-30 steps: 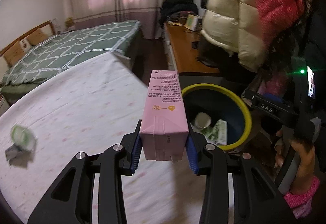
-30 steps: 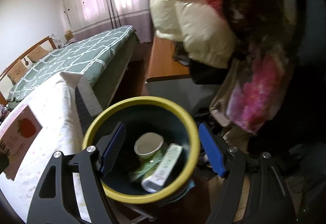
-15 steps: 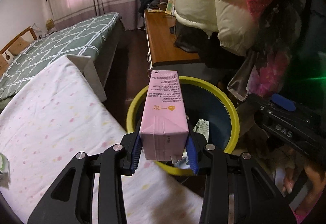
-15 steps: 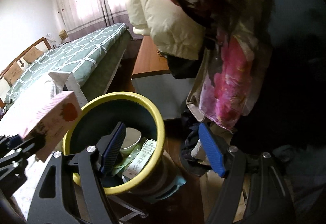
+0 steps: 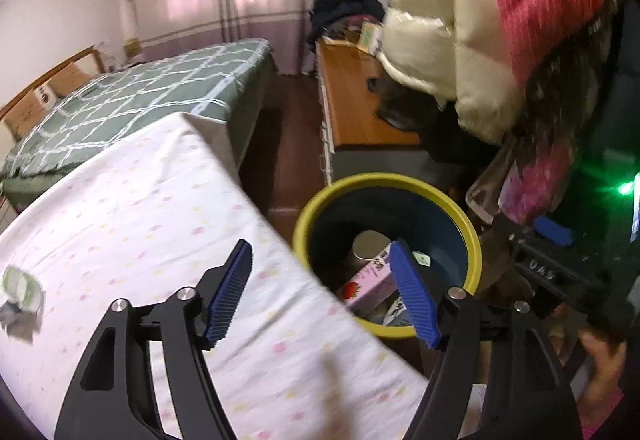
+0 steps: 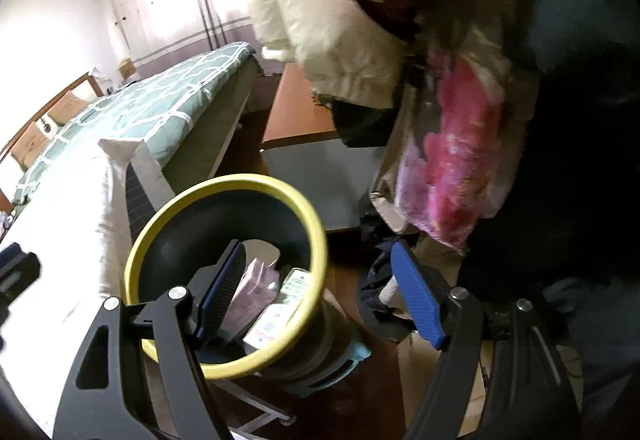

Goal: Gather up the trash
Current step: 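Carry the pink carton over the yellow bin and open the left gripper, then move the right gripper to the table and grasp the toothpaste tube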

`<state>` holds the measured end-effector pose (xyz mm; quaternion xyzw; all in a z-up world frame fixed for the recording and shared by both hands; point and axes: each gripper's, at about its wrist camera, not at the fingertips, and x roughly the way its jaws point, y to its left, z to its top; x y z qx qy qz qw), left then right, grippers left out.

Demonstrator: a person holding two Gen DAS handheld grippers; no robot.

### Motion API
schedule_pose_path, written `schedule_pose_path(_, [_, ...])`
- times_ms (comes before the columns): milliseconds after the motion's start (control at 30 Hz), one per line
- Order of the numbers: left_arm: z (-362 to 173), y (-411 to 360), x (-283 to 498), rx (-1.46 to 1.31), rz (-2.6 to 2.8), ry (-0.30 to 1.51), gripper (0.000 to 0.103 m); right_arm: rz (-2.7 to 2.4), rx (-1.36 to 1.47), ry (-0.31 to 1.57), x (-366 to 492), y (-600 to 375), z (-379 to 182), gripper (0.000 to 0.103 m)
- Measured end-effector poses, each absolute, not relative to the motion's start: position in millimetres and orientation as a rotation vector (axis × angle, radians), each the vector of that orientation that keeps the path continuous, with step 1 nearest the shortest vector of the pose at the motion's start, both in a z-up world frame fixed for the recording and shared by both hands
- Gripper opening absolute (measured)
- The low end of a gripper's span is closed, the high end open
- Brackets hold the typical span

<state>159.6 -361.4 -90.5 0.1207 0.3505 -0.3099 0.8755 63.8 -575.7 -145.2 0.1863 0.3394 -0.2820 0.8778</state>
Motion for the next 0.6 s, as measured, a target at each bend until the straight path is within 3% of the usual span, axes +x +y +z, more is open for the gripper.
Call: schedule_pose_path(600, [-46, -104, 146, 0.058, -0.185, 0.634, 0.078, -0.316, 0.252, 0.729, 137, -446, -124, 0.071])
